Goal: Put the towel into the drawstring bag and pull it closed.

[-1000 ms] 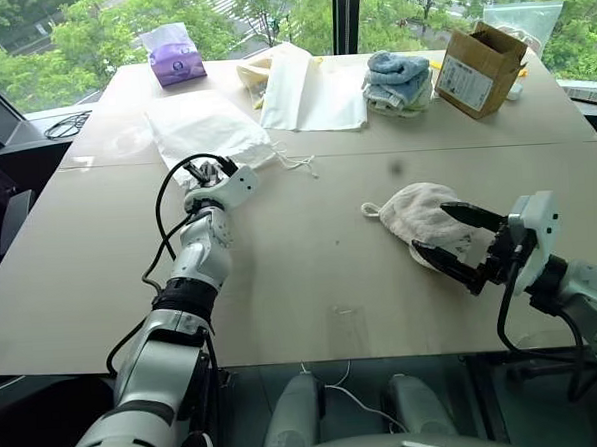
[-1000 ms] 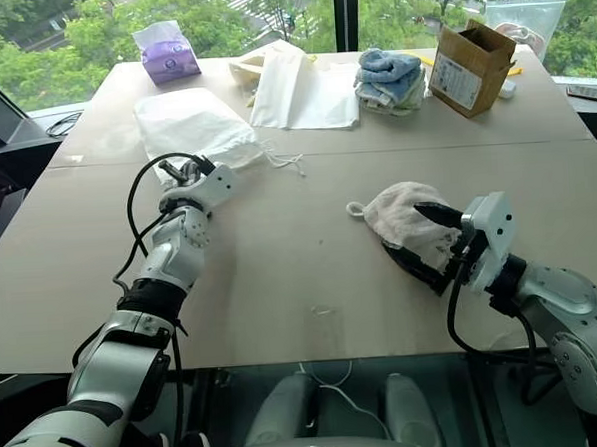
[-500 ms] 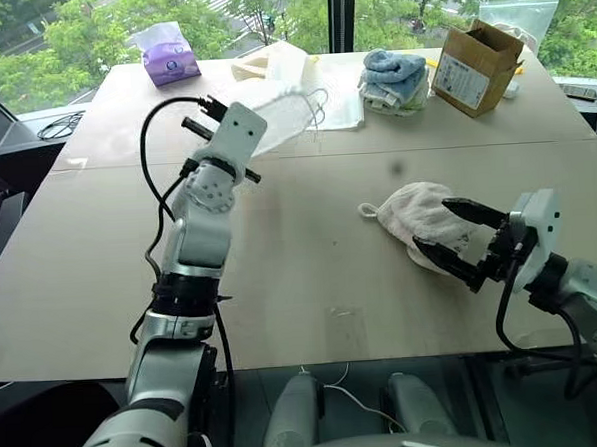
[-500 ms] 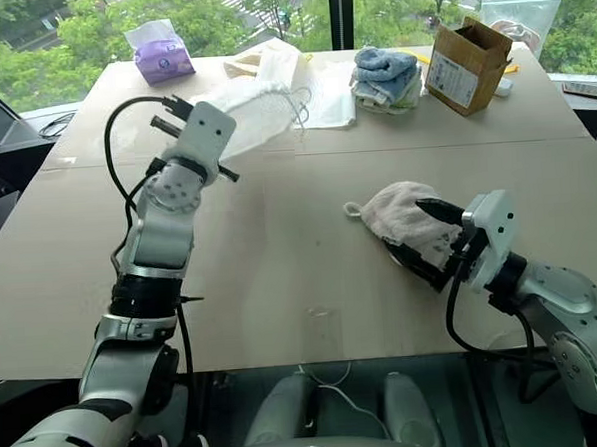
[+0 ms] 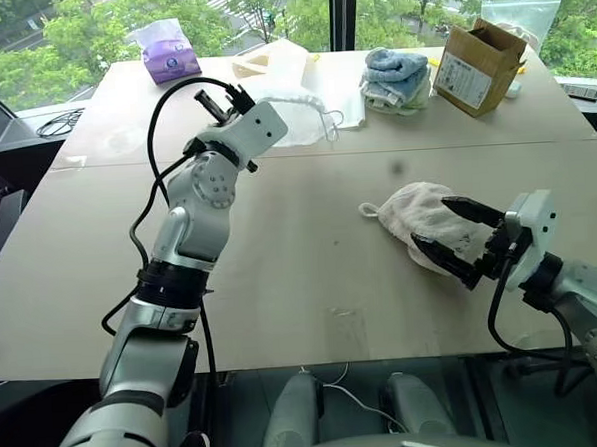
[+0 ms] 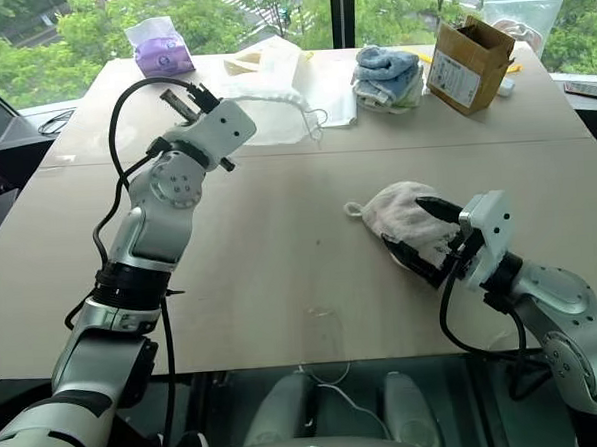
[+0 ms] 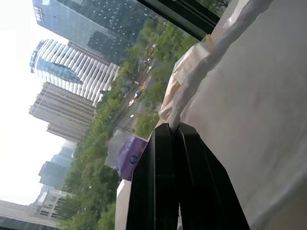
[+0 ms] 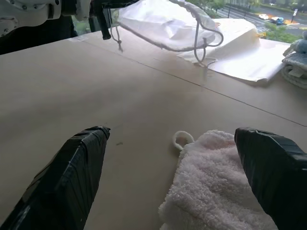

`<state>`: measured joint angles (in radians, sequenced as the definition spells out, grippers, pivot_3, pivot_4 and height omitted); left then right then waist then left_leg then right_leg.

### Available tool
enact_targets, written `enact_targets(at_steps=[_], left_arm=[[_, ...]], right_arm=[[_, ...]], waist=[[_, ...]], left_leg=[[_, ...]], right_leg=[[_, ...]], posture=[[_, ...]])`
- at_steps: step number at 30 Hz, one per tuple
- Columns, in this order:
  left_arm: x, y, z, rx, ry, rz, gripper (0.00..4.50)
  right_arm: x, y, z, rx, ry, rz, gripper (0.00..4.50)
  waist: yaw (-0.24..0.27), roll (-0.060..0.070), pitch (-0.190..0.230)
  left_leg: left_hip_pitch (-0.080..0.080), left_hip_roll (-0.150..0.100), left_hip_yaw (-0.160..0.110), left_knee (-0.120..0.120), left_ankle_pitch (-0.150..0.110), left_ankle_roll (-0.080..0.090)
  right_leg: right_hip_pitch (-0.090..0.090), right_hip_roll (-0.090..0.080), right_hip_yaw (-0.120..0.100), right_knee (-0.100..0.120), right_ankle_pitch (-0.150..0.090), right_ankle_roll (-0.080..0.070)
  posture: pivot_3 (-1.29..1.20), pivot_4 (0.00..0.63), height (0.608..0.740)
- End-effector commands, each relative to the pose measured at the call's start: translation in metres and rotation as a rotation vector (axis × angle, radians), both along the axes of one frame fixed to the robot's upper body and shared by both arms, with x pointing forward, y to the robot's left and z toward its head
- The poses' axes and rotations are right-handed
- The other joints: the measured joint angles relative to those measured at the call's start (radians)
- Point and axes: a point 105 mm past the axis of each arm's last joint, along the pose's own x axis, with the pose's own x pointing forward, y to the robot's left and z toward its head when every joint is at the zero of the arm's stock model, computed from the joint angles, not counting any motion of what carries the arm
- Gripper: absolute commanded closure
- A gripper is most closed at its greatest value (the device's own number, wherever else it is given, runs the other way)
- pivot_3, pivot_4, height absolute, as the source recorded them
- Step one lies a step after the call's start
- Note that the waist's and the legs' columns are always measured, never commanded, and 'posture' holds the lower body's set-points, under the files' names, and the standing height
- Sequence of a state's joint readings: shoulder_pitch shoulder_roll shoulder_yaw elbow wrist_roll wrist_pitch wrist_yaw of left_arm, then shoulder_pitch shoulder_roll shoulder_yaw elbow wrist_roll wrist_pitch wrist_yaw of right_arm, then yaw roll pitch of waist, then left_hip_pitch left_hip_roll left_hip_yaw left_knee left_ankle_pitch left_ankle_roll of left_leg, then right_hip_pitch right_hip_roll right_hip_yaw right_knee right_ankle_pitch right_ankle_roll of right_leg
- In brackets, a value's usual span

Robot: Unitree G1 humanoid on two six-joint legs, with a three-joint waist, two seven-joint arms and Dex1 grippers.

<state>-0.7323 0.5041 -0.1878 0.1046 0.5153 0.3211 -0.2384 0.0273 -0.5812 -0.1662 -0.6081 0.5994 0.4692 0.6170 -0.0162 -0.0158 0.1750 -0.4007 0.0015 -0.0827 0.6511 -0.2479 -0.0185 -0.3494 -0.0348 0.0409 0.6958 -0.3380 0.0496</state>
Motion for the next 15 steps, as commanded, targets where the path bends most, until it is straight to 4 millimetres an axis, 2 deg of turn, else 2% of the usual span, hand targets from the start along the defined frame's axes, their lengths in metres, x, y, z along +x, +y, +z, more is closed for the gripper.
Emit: enact_targets(at_steps=[1,2,5,8,12,15], left_arm=[[-0.007,0.008,0.030,-0.097,-0.121,0.026,4.47],[-0.005,0.010,0.030,-0.142,-0.095,0.028,4.47],[0.001,0.010,0.004,-0.392,0.081,0.018,4.47],[-0.001,0.009,0.007,-0.343,0.076,0.006,4.47],[-0.003,0.010,0.011,-0.380,0.092,-0.001,4.47],[-0.007,0.000,0.008,-0.431,0.146,-0.033,4.47]], right_arm=[[0.005,-0.009,0.009,-0.004,-0.044,-0.058,0.00],[0.007,-0.014,0.011,0.013,-0.039,-0.084,0.00],[0.018,-0.028,0.021,0.105,-0.019,-0.165,0.00],[0.027,-0.041,0.021,0.161,0.063,-0.229,0.00],[0.042,-0.064,0.006,0.277,0.276,-0.353,0.00],[0.054,-0.078,-0.027,0.347,0.460,-0.438,0.00]], waist=[[0.000,-0.002,0.001],[0.001,-0.002,0.001],[0.003,-0.001,0.001],[0.002,-0.001,0.001],[0.002,-0.001,0.001],[0.002,-0.002,0.001]], left_leg=[[-0.001,0.000,0.000,0.000,0.000,0.000],[-0.005,0.001,-0.002,0.001,0.000,0.000],[-0.014,0.001,-0.003,0.006,0.002,-0.002],[-0.014,0.000,-0.002,0.007,0.002,-0.002],[-0.014,0.000,-0.003,0.006,0.002,-0.002],[-0.015,0.000,-0.002,0.006,0.002,-0.002]], right_leg=[[-0.001,0.000,0.000,0.000,0.000,0.000],[-0.004,0.001,-0.001,0.001,0.000,0.000],[-0.013,0.001,-0.003,0.004,0.000,0.000],[-0.012,0.000,-0.003,0.004,0.000,0.000],[-0.012,0.001,-0.004,0.004,0.000,0.000],[-0.013,0.001,-0.003,0.004,0.000,0.000]], posture=[[0.00,0.150,0.740],[0.00,0.150,0.740],[0.00,0.150,0.740],[0.00,0.150,0.740],[0.00,0.150,0.740],[0.00,0.150,0.740]])
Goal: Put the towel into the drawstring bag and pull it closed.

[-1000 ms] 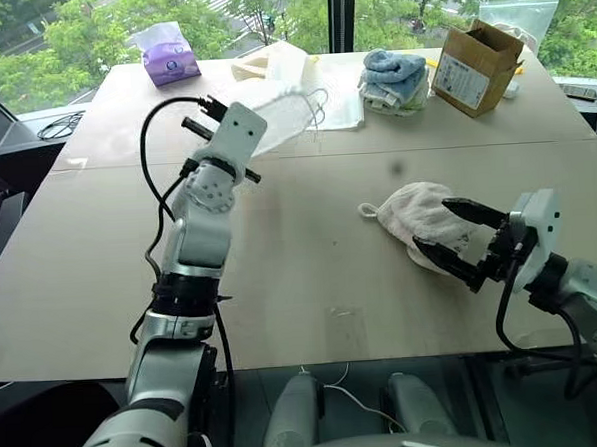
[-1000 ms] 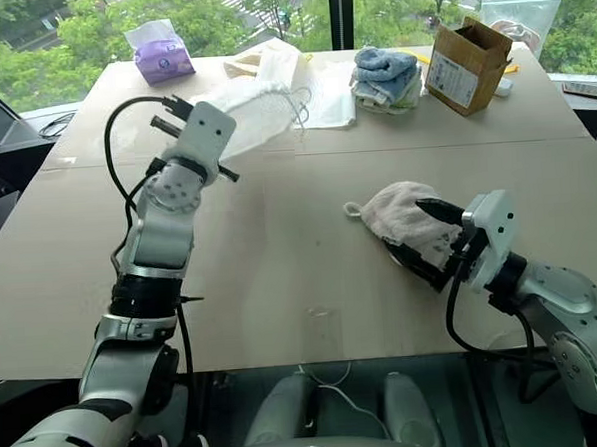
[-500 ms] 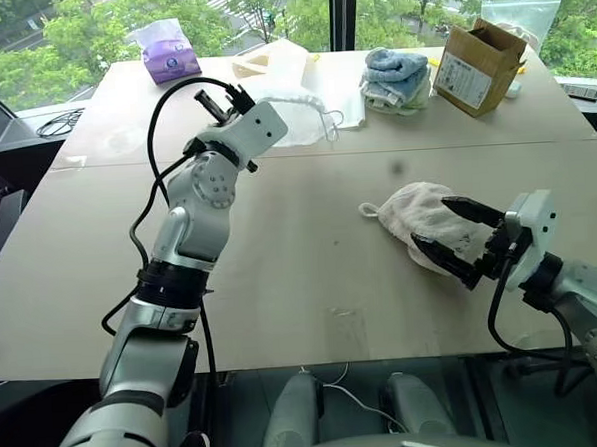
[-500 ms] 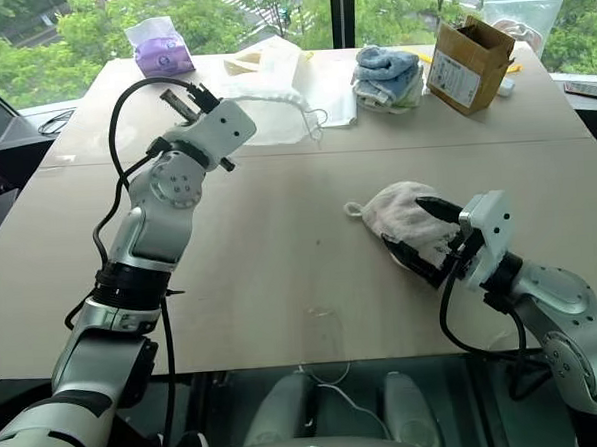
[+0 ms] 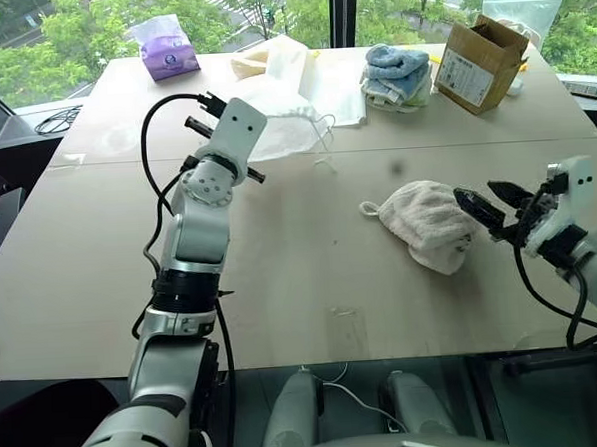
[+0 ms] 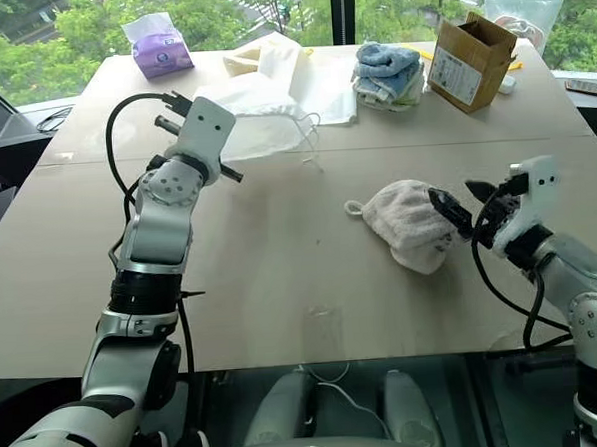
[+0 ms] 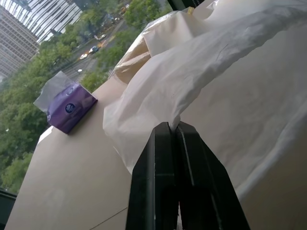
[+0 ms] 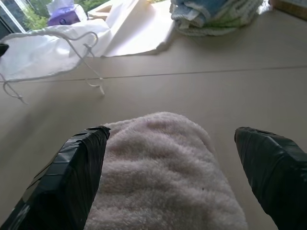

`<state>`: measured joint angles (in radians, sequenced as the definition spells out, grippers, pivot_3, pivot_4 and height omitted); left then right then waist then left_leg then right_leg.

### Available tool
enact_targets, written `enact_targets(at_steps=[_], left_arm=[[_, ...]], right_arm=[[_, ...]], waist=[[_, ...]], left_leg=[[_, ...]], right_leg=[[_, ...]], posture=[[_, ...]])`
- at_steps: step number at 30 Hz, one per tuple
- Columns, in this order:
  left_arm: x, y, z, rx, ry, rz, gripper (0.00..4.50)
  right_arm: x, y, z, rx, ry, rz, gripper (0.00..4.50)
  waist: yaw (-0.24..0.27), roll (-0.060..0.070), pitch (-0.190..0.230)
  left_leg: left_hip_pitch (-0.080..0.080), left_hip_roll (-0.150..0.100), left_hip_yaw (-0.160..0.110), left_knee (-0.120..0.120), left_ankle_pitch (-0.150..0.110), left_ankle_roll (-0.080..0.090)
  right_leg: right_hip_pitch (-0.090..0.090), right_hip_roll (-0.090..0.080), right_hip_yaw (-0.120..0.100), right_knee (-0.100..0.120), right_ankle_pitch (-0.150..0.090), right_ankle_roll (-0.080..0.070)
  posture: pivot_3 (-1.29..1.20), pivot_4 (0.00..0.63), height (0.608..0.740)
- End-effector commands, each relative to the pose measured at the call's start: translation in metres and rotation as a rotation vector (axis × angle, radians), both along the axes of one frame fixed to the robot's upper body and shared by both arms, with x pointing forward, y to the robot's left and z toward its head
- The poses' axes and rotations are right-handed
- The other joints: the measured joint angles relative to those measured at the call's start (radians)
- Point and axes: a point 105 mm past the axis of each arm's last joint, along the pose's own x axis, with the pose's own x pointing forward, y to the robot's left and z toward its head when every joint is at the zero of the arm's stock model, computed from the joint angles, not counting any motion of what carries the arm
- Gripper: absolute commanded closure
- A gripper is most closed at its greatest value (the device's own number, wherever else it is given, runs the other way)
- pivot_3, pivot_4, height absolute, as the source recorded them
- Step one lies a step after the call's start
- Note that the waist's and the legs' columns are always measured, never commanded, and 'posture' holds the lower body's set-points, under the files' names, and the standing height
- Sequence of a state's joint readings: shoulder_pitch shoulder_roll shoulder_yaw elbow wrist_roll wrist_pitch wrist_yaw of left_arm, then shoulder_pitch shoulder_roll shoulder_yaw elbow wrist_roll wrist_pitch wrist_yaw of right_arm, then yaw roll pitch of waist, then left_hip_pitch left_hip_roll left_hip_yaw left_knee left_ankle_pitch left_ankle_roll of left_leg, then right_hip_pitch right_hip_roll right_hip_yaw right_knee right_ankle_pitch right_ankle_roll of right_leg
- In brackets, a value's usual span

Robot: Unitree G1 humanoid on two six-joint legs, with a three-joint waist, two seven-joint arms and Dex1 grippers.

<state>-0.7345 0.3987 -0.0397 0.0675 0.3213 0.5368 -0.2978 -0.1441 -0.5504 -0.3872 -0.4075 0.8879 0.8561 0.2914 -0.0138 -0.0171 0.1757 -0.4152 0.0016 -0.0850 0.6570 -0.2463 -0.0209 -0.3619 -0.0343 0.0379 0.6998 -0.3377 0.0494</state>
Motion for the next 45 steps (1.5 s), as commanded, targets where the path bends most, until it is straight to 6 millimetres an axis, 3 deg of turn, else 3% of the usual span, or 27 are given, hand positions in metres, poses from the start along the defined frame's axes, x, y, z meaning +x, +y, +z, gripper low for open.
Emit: enact_targets(at_steps=[1,3,7,12,19,27,30,32,33,38,45], left_arm=[[-0.010,-0.014,0.020,-0.075,-0.021,-0.057,4.47],[-0.010,-0.018,0.019,-0.095,-0.004,-0.078,4.47],[-0.011,-0.021,0.016,-0.101,0.016,-0.093,4.47],[-0.012,-0.026,0.015,-0.113,0.031,-0.114,4.47],[-0.015,-0.034,0.003,-0.129,0.086,-0.157,4.47],[-0.018,-0.038,-0.009,-0.125,0.123,-0.170,4.47],[-0.018,-0.039,-0.010,-0.150,0.137,-0.184,4.50],[-0.019,-0.042,-0.009,-0.167,0.144,-0.210,4.50],[-0.019,-0.043,-0.008,-0.173,0.146,-0.221,4.50],[-0.022,-0.054,-0.009,-0.323,0.207,-0.301,4.50],[-0.025,-0.059,-0.001,-0.480,0.290,-0.404,4.50]], right_arm=[[0.014,-0.018,-0.030,0.139,0.183,-0.106,0.00],[0.019,-0.016,-0.038,0.196,0.219,-0.114,0.00],[0.018,0.005,-0.053,0.297,0.312,-0.036,0.00],[0.008,0.042,-0.047,0.472,0.345,0.137,0.00],[0.000,0.079,-0.056,0.479,0.398,0.241,0.00],[0.015,0.101,-0.059,0.535,0.395,0.209,0.00],[0.022,0.100,-0.057,0.546,0.371,0.171,0.66],[0.025,0.097,-0.055,0.554,0.357,0.149,1.41],[0.026,0.095,-0.055,0.555,0.353,0.140,2.11],[0.029,0.093,-0.038,0.593,0.281,0.152,4.44],[-0.006,0.107,0.037,0.762,0.033,0.526,4.48]], waist=[[-0.001,0.000,0.000],[-0.001,0.000,0.000],[-0.008,0.000,0.000],[-0.026,0.000,-0.001],[-0.030,0.001,-0.001],[-0.033,0.000,-0.001],[-0.033,0.000,-0.001],[-0.032,0.001,-0.001],[-0.031,0.001,-0.001],[-0.029,0.000,-0.001],[-0.031,0.000,-0.001]], left_leg=[[0.000,0.000,0.000,0.000,0.000,0.000],[0.000,0.000,0.001,0.000,0.000,0.000],[0.001,0.001,0.002,0.000,0.000,0.000],[0.001,0.001,0.002,-0.001,0.000,0.000],[0.001,0.001,0.002,-0.001,0.000,0.001],[0.003,0.001,0.004,-0.001,0.000,0.001],[0.003,0.001,0.005,0.000,0.000,0.001],[0.002,0.001,0.006,0.000,0.000,0.001],[0.001,0.001,0.006,0.000,0.000,0.000],[0.000,0.001,0.008,0.000,0.000,0.000],[-0.001,0.001,0.007,0.000,0.000,0.000]], right_leg=[[0.000,0.000,0.000,0.000,0.000,0.000],[0.000,0.000,0.001,0.000,0.000,0.000],[-0.001,0.001,0.002,0.001,0.000,0.000],[-0.001,0.001,0.002,0.002,0.000,0.000],[-0.002,0.001,0.003,0.004,0.000,0.000],[-0.003,0.002,0.005,0.007,0.000,0.000],[-0.006,0.002,0.007,0.010,0.000,0.000],[-0.007,0.002,0.007,0.011,0.000,0.000],[-0.008,0.001,0.007,0.011,0.000,0.000],[-0.009,0.001,0.009,0.012,0.000,0.000],[-0.011,0.001,0.008,0.012,0.000,0.000]], posture=[[0.00,0.150,0.740],[0.00,0.150,0.740],[0.00,0.150,0.740],[0.00,0.150,0.740],[0.00,0.150,0.740],[0.00,0.150,0.740],[0.00,0.150,0.740],[0.00,0.150,0.740],[0.00,0.150,0.740],[0.00,0.150,0.740],[0.00,0.150,0.740]])
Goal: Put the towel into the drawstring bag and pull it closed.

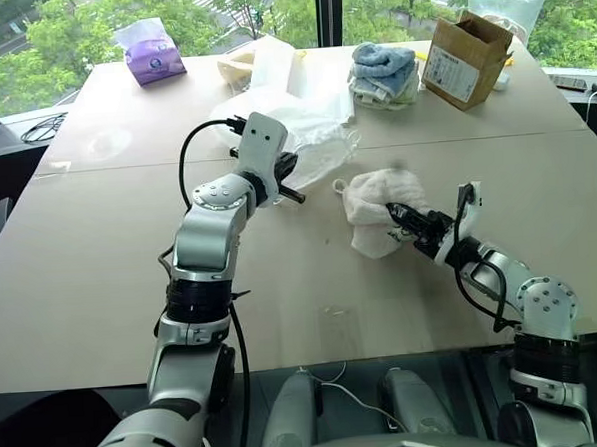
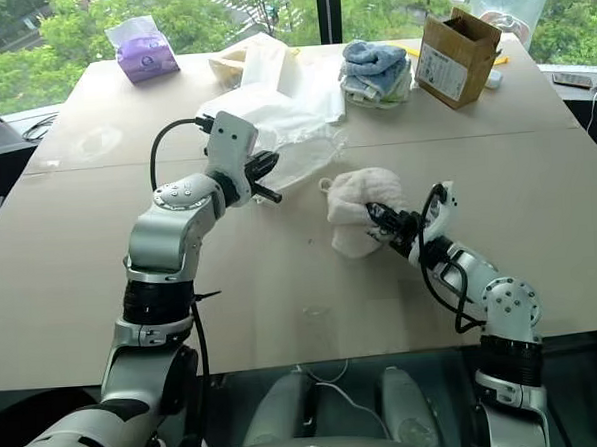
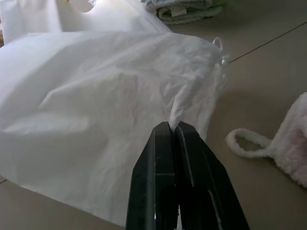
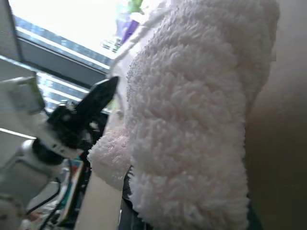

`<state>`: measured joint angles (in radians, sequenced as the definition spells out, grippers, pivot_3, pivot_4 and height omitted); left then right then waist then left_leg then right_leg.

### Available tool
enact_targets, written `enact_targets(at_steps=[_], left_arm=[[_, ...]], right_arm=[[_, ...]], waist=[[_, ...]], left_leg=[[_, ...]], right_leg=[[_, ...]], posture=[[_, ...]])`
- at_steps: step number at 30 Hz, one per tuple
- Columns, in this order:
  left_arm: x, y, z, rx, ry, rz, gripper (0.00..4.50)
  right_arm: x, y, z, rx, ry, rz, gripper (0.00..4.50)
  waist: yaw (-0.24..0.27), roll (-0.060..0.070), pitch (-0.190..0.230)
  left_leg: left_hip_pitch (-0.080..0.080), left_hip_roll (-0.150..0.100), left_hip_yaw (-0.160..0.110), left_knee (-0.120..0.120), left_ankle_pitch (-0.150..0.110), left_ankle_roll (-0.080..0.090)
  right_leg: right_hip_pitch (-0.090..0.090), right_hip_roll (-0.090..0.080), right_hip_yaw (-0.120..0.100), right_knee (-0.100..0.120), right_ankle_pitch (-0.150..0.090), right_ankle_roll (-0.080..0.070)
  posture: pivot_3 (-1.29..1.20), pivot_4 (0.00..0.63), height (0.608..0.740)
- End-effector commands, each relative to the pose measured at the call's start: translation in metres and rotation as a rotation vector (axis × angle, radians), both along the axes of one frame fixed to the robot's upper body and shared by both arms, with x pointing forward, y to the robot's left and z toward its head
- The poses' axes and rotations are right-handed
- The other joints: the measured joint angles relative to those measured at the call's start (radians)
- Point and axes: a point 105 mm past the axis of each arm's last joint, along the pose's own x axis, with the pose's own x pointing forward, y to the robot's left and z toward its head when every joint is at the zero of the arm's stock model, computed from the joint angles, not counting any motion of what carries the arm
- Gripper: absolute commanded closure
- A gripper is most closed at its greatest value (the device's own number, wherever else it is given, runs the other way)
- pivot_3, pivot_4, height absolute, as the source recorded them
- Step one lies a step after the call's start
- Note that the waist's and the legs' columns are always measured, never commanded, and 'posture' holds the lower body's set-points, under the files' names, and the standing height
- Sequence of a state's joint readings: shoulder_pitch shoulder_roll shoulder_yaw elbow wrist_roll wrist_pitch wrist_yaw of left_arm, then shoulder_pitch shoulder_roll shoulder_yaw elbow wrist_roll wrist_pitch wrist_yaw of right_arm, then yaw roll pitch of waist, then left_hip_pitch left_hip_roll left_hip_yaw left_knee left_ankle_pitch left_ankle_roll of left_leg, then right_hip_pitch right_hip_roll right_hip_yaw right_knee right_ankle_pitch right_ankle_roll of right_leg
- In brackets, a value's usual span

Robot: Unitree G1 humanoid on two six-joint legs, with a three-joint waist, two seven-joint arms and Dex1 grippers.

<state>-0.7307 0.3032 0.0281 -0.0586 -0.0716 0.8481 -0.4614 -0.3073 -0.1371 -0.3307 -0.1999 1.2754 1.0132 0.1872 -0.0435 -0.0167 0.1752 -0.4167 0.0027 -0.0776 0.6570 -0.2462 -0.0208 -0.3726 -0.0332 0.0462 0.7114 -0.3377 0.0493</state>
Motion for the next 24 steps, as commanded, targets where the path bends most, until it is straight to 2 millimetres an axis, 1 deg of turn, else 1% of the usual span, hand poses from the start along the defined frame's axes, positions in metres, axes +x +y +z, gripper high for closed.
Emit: enact_targets(at_steps=[1,5,8,12,16,20,22,24], left_arm=[[-0.008,-0.008,0.024,-0.074,-0.021,-0.099,4.50],[-0.019,-0.017,0.031,-0.147,0.009,-0.200,4.50],[-0.025,-0.021,0.034,-0.218,0.046,-0.250,4.50],[-0.025,-0.017,0.041,-0.328,0.085,-0.258,4.50],[-0.023,-0.013,0.052,-0.447,0.113,-0.272,4.50],[-0.020,-0.011,0.056,-0.466,0.116,-0.271,4.50],[-0.022,-0.015,0.057,-0.482,0.122,-0.293,4.50],[-0.025,-0.018,0.058,-0.486,0.127,-0.313,4.50]], right_arm=[[-0.016,0.001,0.050,0.135,-0.198,0.091,4.48],[0.000,-0.002,0.053,0.133,-0.194,0.026,4.48],[0.011,0.000,0.056,0.157,-0.197,-0.006,4.48],[0.021,0.009,0.046,0.141,-0.179,-0.025,4.48],[0.021,0.018,0.028,0.086,-0.144,-0.008,4.48],[0.015,0.022,0.013,0.030,-0.123,0.025,4.48],[0.008,0.026,0.005,-0.010,-0.119,0.067,4.48],[0.006,0.028,0.003,-0.028,-0.119,0.084,4.48]], waist=[[-0.001,0.000,0.000],[-0.001,0.000,0.000],[-0.002,0.000,0.000],[-0.001,0.000,0.000],[-0.001,0.000,0.000],[-0.001,0.000,0.000],[-0.001,0.000,0.000],[-0.001,0.000,0.000]], left_leg=[[0.000,0.000,0.000,0.000,0.000,0.000],[0.001,0.000,0.000,0.000,0.000,0.000],[0.001,0.000,0.000,0.000,0.000,0.000],[0.001,0.000,0.000,0.000,0.000,0.000],[0.000,0.000,0.000,0.000,0.000,0.000],[0.000,0.000,0.000,0.000,0.000,0.000],[0.000,0.000,0.000,0.000,0.000,0.000],[0.000,0.000,0.000,0.000,0.000,0.000]], right_leg=[[0.000,0.000,0.000,0.000,0.000,0.000],[0.000,0.000,0.000,0.000,0.000,0.000],[0.000,0.000,0.000,0.000,0.000,0.000],[0.000,0.000,0.000,0.000,0.000,0.000],[0.000,0.000,0.000,0.000,0.000,0.000],[0.000,0.000,0.000,0.000,0.000,0.000],[0.000,0.000,0.000,0.000,0.000,0.000],[0.000,0.000,0.000,0.000,0.000,0.000]], posture=[[0.00,0.150,0.740],[0.00,0.150,0.740],[0.00,0.150,0.740],[0.00,0.150,0.740],[0.00,0.150,0.740],[0.00,0.150,0.740],[0.00,0.150,0.740],[0.00,0.150,0.740]])
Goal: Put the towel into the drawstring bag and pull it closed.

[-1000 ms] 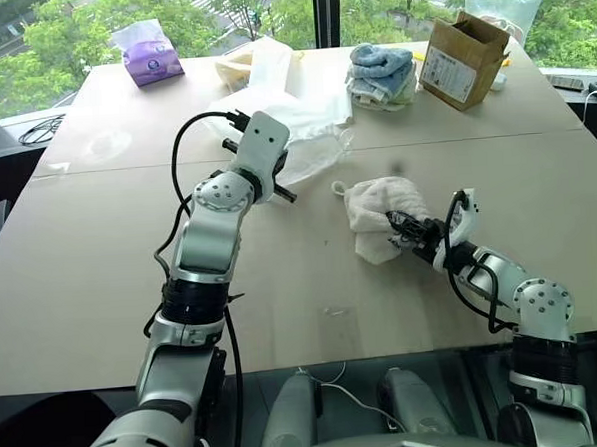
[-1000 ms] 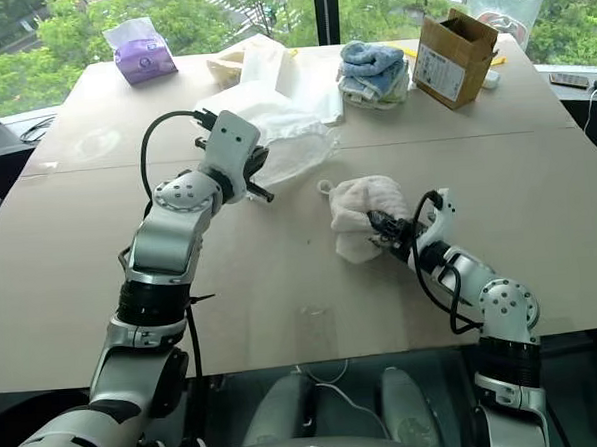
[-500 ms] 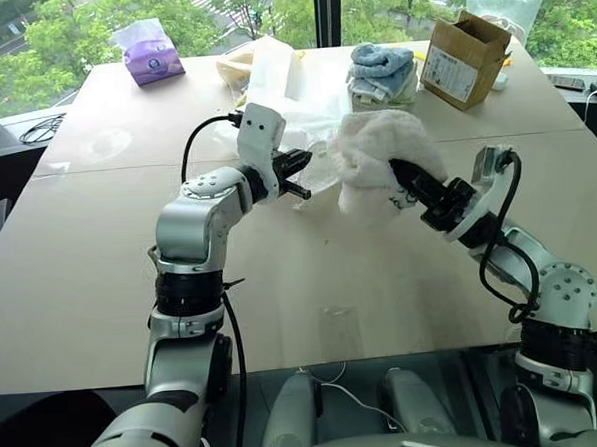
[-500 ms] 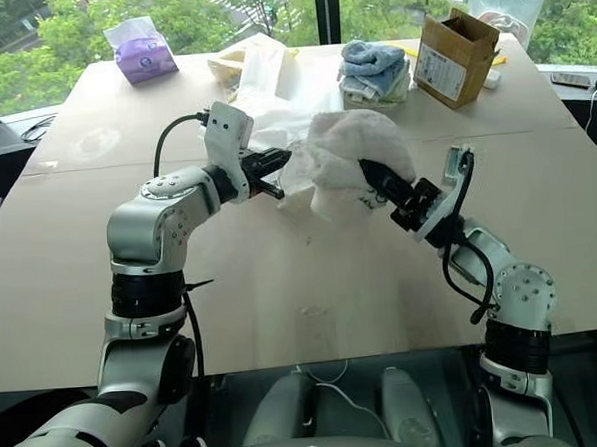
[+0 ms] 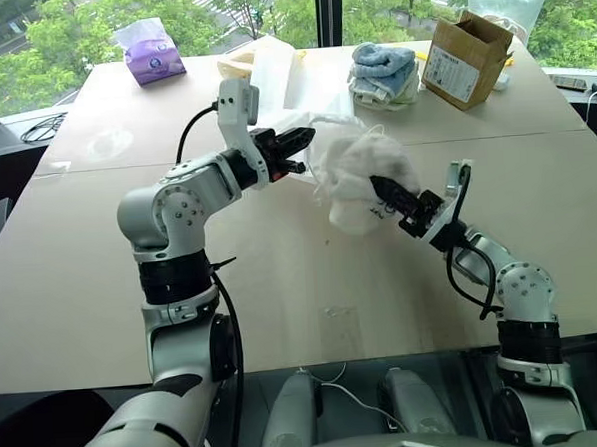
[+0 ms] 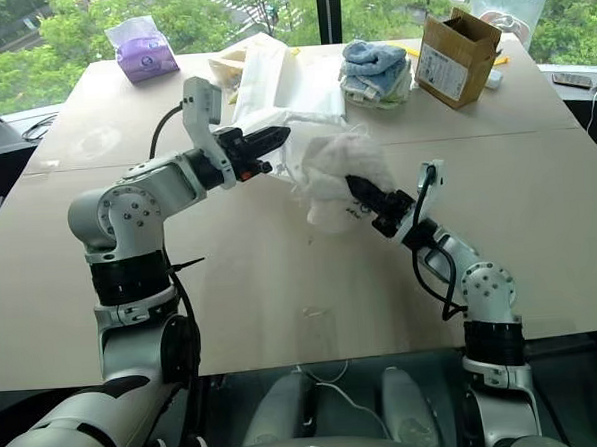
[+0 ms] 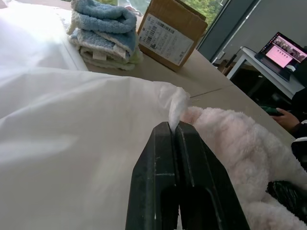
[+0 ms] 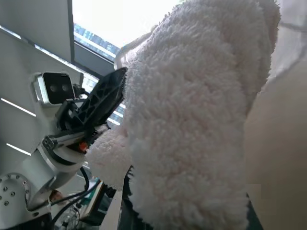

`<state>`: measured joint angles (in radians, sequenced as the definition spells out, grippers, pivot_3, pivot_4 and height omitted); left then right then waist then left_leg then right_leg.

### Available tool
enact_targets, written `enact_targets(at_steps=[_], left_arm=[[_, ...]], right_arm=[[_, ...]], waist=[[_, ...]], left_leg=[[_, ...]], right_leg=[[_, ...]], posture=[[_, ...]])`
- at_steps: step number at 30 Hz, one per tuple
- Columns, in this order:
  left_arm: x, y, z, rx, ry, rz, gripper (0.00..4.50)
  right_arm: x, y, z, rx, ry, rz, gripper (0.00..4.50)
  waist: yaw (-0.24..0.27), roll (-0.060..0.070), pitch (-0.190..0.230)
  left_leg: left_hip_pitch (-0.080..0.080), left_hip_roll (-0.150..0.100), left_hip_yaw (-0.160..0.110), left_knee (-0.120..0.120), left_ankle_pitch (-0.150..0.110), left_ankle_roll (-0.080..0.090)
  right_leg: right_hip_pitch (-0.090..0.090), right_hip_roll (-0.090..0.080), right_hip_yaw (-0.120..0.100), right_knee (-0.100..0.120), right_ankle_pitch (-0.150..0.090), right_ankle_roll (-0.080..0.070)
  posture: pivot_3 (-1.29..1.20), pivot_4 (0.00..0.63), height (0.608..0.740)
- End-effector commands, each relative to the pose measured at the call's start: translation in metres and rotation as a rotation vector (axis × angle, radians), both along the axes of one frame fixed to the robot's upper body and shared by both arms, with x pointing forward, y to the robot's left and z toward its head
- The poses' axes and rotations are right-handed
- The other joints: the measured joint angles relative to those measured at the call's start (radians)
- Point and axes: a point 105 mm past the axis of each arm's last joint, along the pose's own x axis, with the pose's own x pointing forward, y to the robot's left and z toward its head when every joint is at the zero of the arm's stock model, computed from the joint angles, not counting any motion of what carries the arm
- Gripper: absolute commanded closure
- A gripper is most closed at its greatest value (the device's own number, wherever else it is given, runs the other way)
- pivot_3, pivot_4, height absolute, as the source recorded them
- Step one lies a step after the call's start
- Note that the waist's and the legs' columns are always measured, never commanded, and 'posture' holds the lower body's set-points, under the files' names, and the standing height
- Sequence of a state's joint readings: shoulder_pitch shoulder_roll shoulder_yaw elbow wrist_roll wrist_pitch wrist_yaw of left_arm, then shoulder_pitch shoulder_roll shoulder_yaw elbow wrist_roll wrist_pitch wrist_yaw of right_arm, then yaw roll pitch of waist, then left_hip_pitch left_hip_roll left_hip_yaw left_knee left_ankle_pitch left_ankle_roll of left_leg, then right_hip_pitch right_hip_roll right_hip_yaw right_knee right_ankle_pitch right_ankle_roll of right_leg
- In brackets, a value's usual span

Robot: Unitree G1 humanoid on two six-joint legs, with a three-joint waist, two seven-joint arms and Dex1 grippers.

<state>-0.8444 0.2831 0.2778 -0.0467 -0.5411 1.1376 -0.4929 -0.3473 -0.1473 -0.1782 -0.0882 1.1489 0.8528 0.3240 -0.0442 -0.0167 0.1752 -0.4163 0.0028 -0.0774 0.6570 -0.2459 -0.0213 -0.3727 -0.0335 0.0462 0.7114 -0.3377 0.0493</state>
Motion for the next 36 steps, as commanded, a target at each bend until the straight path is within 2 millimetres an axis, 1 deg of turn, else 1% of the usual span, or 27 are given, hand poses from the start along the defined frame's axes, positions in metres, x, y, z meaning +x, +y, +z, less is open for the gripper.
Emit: enact_targets(at_steps=[1,3,6,8,11,14,16,18,21,25,27,29,30,31,34,36], left_arm=[[-0.007,-0.006,0.018,-0.028,-0.059,-0.047,4.50],[-0.011,-0.010,0.018,-0.025,-0.066,-0.074,4.50],[-0.026,-0.018,0.019,-0.030,-0.080,-0.161,4.50],[-0.031,-0.020,0.017,-0.024,-0.080,-0.188,4.50],[-0.044,-0.020,0.002,0.054,-0.062,-0.266,4.50],[-0.047,-0.014,-0.013,0.134,-0.059,-0.290,4.50],[-0.049,-0.012,-0.020,0.174,-0.059,-0.311,4.50],[-0.054,-0.011,-0.027,0.202,-0.058,-0.342,4.50],[-0.060,-0.014,-0.031,0.194,-0.055,-0.377,4.50],[-0.065,-0.018,-0.029,0.155,-0.056,-0.402,4.50],[-0.067,-0.020,-0.028,0.147,-0.056,-0.411,4.50],[-0.068,-0.020,-0.028,0.143,-0.054,-0.412,4.50],[-0.067,-0.020,-0.028,0.142,-0.053,-0.411,4.50],[-0.067,-0.020,-0.027,0.137,-0.052,-0.407,4.50],[-0.064,-0.020,-0.025,0.123,-0.052,-0.396,4.50],[-0.063,-0.020,-0.024,0.109,-0.052,-0.391,4.50]], right_arm=[[-0.007,0.006,0.011,-0.005,-0.060,0.047,4.48],[-0.008,0.007,0.014,0.001,-0.070,0.069,4.48],[-0.004,0.006,0.019,0.016,-0.077,0.082,4.48],[-0.003,0.006,0.020,0.016,-0.078,0.093,4.48],[-0.003,0.007,0.024,0.025,-0.082,0.141,4.48],[-0.004,0.007,0.025,-0.001,-0.090,0.179,4.48],[0.001,0.006,0.027,-0.001,-0.087,0.177,4.48],[0.006,0.008,0.034,0.030,-0.091,0.162,4.48],[0.021,0.007,0.043,0.117,-0.074,0.075,4.48],[0.043,0.003,0.034,0.169,0.009,-0.058,4.48],[0.047,0.006,0.035,0.211,0.048,-0.081,4.48],[0.044,0.015,0.041,0.254,0.055,-0.051,4.48],[0.040,0.021,0.043,0.245,0.047,-0.025,4.48],[0.034,0.030,0.042,0.197,0.030,0.011,4.48],[0.012,0.054,0.023,-0.029,-0.034,0.144,4.48],[-0.003,0.063,0.013,-0.114,-0.077,0.226,4.48]], waist=[[-0.001,0.000,0.000],[-0.002,0.000,0.000],[-0.002,0.000,0.000],[-0.002,0.000,0.000],[-0.001,0.000,0.000],[-0.002,0.000,0.000],[-0.001,0.000,0.000],[0.000,0.000,0.000],[-0.002,0.000,0.000],[0.001,0.000,0.000],[0.000,0.000,0.000],[0.000,0.001,0.000],[-0.002,0.001,0.000],[-0.002,0.001,0.000],[-0.003,0.001,0.000],[-0.002,0.001,0.000]], left_leg=[[0.000,0.000,0.000,0.000,0.000,0.000],[0.000,0.000,0.000,0.000,0.000,0.000],[0.000,0.000,0.000,0.000,0.000,0.000],[0.000,0.000,0.000,0.000,0.000,0.000],[0.001,0.000,0.000,0.000,0.000,0.000],[0.001,0.000,0.001,-0.001,0.000,0.000],[0.001,0.000,0.001,-0.001,0.000,0.000],[0.001,0.000,0.001,-0.001,0.000,0.000],[0.001,0.000,0.001,-0.001,0.000,0.000],[0.000,0.000,0.000,-0.001,0.000,0.000],[0.000,0.000,0.000,-0.001,0.000,0.000],[0.001,0.000,0.000,-0.001,0.000,0.000],[0.000,0.000,0.000,-0.001,0.000,0.000],[0.000,0.000,0.001,-0.002,0.000,0.000],[0.000,0.000,0.001,-0.002,0.000,0.000],[0.000,0.000,0.001,-0.002,0.000,0.000]], right_leg=[[0.000,0.000,0.000,0.000,0.000,0.000],[0.000,0.000,0.000,0.000,0.000,0.000],[0.000,0.000,0.000,0.000,0.000,0.000],[0.000,0.000,0.001,0.000,0.000,0.000],[0.000,0.000,0.000,0.000,0.000,0.000],[0.000,0.001,0.001,0.000,0.000,0.000],[0.000,0.001,0.001,0.000,0.000,0.000],[0.000,0.000,0.001,0.000,0.000,0.000],[0.000,0.001,0.001,0.000,0.000,0.000],[-0.001,0.000,0.001,0.000,0.000,0.000],[-0.001,0.000,0.001,0.000,0.000,0.000],[-0.001,0.000,0.001,0.000,0.000,0.000],[-0.001,0.000,0.001,0.000,0.000,0.000],[-0.001,0.000,0.001,0.000,0.000,0.000],[-0.002,0.000,0.001,0.000,0.000,0.000],[-0.002,0.000,0.001,0.000,0.000,0.000]], posture=[[0.00,0.150,0.740],[0.00,0.150,0.740],[0.00,0.150,0.740],[0.00,0.150,0.740],[0.00,0.150,0.740],[0.00,0.150,0.740],[0.00,0.150,0.740],[0.00,0.150,0.740],[0.00,0.150,0.740],[0.00,0.150,0.740],[0.00,0.150,0.740],[0.00,0.150,0.740],[0.00,0.150,0.740],[0.00,0.150,0.740],[0.00,0.150,0.740],[0.00,0.150,0.740]])
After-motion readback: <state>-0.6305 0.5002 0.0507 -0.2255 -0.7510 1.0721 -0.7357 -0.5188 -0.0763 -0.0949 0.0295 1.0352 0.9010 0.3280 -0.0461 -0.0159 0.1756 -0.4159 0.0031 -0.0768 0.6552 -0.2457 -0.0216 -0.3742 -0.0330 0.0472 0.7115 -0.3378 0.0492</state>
